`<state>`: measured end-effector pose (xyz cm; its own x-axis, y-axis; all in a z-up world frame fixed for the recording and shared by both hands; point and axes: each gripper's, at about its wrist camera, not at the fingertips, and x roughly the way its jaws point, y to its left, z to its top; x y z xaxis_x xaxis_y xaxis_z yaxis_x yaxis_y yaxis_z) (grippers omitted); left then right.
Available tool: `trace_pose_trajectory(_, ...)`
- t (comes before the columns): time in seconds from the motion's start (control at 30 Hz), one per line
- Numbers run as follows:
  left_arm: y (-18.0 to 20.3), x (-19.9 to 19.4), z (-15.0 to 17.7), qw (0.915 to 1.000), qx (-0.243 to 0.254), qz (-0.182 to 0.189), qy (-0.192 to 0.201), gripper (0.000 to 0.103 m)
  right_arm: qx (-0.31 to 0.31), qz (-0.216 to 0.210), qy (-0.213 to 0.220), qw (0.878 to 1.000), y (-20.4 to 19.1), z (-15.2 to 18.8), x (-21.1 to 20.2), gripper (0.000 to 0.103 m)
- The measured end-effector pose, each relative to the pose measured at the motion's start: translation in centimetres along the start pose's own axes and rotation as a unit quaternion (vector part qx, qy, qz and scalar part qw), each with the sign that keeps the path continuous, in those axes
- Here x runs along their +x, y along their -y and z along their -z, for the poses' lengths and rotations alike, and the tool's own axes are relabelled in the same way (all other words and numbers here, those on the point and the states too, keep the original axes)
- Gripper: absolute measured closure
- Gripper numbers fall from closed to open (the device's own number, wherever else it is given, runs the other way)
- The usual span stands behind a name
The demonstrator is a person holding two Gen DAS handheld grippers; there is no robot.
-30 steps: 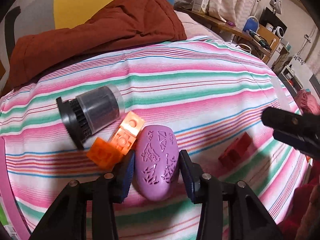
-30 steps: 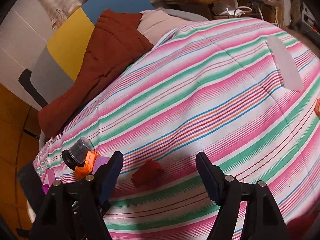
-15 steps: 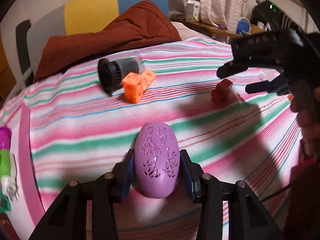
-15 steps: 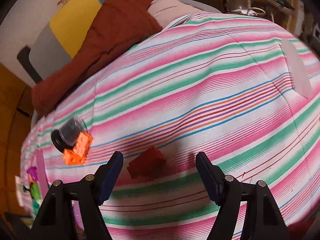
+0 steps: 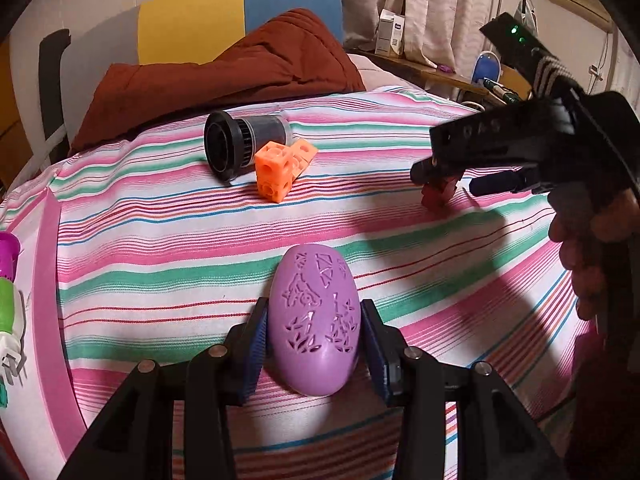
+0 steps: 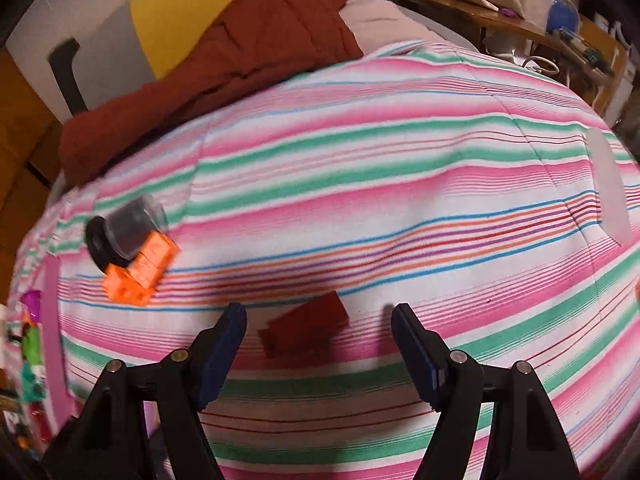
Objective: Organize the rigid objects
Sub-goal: 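Grasp the red block with the right gripper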
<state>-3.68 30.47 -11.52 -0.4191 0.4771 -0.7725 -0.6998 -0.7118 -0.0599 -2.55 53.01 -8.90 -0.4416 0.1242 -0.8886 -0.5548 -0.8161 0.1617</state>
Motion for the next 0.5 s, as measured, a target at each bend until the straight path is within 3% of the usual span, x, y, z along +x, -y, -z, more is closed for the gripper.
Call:
trace_pose_trajectory(0.07,0.1,0.0,0.1,1.0000,0.002,-0.002,0.002,0.059,-0.018,0.005,-0.009,1.000,-0.4,0.2,0.3,0.053)
trace_pose_trajectory(0.17,0.0,0.0,0.1,1.0000,-0.001,0.001,0.002,0.059,-0.041,0.009,-0.013,0.999,-1.2,0.5,0.2,0.054)
trace_pose_trajectory(0.3,-0.3,-0.1,0.2,1.0000,-0.006,0.007,0.004,0.059,-0.087,-0.025,-0.019,0.996,-3.1,1.1,0.0,0.054)
trace_pose_trajectory(0.5,-0.3,-0.2,0.3,0.9999,-0.007,0.009,0.006,0.059,-0.091,-0.023,-0.025,0.995,-3.3,1.4,0.4,0.054)
